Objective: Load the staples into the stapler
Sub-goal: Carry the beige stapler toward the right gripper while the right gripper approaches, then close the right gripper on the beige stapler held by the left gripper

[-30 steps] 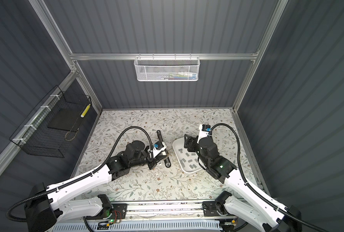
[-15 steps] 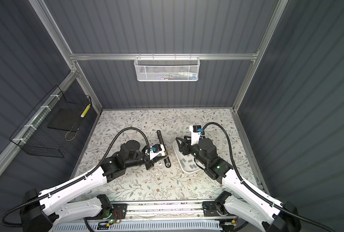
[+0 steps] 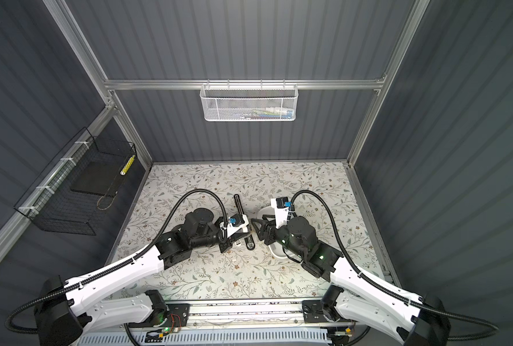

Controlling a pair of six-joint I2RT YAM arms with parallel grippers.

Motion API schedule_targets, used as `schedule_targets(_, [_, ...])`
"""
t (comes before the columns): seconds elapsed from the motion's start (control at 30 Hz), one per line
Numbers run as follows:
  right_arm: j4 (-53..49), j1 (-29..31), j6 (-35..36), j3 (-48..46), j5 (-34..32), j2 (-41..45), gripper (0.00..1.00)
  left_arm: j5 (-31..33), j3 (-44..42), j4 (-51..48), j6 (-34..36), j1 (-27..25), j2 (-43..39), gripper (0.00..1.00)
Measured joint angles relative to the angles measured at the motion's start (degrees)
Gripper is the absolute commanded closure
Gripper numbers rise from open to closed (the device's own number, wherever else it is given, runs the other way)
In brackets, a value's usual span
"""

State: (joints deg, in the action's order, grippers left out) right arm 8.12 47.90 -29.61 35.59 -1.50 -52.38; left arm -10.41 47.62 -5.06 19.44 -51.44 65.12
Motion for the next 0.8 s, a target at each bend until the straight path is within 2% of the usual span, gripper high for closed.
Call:
schedule_targets(0.33, [1.0, 0.4, -1.9, -1.6, 0.0, -1.6, 0.48, 0.1, 0.0, -0.2, -0.2, 0.0, 0.0, 1.00])
schedule_targets(0.8, [3.0, 1.3, -3.2, -2.8, -0.4, -2.3, 0.47, 0.4, 0.0, -0.6, -0.6, 0.0, 0.8, 1.00])
